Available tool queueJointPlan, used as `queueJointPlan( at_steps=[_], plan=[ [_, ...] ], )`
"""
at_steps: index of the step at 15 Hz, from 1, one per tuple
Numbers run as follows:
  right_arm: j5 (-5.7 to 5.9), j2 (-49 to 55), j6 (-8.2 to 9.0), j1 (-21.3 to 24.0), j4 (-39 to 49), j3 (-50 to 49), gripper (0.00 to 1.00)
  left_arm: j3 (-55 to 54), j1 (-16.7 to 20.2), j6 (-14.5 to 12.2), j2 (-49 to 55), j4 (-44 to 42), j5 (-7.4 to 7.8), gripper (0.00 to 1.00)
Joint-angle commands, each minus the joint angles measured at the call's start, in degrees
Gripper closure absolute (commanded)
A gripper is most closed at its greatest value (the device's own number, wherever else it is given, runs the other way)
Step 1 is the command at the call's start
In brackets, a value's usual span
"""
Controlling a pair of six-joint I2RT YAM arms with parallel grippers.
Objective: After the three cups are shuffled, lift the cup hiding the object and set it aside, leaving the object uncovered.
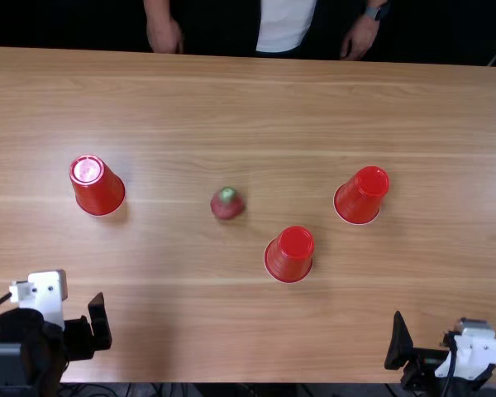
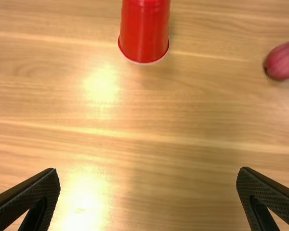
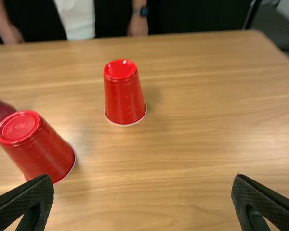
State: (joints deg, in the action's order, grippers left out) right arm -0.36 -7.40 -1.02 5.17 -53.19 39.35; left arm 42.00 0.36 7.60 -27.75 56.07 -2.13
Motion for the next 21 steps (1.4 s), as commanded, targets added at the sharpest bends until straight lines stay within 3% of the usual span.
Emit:
queueJointPlan(
  at_steps=[1,7,11,13,18,21],
  plan=[
    [0.89,4.4,-0.35,1.2,0.2,-2.4,0.00,-3.5,0.1,0.3,5.5,-1.9,0.44,0.00],
    [0.36,7.4,-0.14,1.2,0.7,-5.8,0.00,-17.3,0.2,0.2,26.0,-9.5,0.55,0.00],
    [0.26,7.4,-0.14,1.2,4.6,-7.8,0.00,-22.9,0.0,-0.5,27.7,-18.9,0.44,0.00],
    [-0.06,7.4,0.49,1.2,19.9,-13.0,0.00,-27.1,-0.3,-0.4,27.7,-31.9,0.87,0.00],
    [-0.06,7.4,0.28,1.2,56.4,-33.1,0.00,-42.0,-0.3,-0.5,27.7,-54.5,0.97,0.00],
    [-0.17,7.4,0.17,1.2,61.0,-38.9,0.00,-42.0,-0.3,-0.6,27.7,-54.2,0.76,0.00]
  ],
)
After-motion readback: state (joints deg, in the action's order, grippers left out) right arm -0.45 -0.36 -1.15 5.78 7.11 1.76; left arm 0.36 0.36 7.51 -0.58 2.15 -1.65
